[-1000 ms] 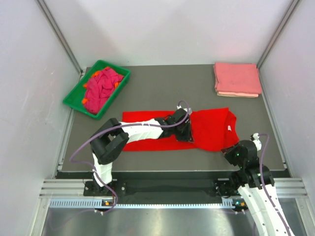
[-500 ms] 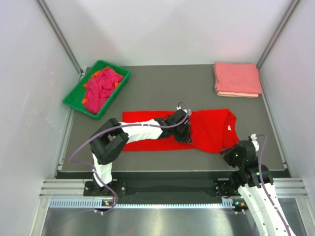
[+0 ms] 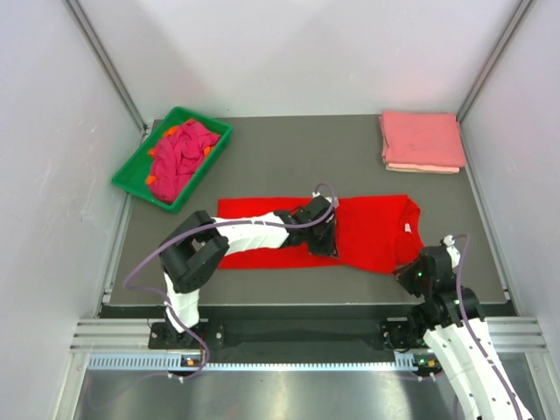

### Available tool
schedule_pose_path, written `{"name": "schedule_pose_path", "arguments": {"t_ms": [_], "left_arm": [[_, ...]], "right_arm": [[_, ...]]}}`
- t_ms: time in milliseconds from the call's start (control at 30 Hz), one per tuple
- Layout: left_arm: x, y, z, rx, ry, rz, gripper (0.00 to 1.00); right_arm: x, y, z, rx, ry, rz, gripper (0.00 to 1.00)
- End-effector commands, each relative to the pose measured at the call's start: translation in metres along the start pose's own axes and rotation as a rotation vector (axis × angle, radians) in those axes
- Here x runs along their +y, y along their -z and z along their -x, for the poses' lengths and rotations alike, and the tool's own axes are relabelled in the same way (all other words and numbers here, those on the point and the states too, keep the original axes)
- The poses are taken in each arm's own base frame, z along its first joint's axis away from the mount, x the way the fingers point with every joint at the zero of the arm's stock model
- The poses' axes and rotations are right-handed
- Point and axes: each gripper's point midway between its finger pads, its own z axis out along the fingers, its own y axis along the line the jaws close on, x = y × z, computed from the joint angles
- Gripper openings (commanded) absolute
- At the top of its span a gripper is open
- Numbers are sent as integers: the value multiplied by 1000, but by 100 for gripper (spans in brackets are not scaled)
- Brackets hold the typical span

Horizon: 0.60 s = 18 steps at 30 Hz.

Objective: Fold and stack the t-shirts
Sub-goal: Fold the tshirt

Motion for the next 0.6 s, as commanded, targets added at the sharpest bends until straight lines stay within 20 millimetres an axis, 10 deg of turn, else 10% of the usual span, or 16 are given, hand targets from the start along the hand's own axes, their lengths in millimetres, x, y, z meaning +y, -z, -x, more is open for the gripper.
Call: {"name": "schedule_pose_path", "arguments": {"t_ms": [0,567], "left_arm": [[2,1,0,19,-8,8,0],[14,-4,-7,54,-18,58,0]], "right_arm": [[12,11,28,-99,35,7,0],[8,-2,12,-34,34,3,0]]}}
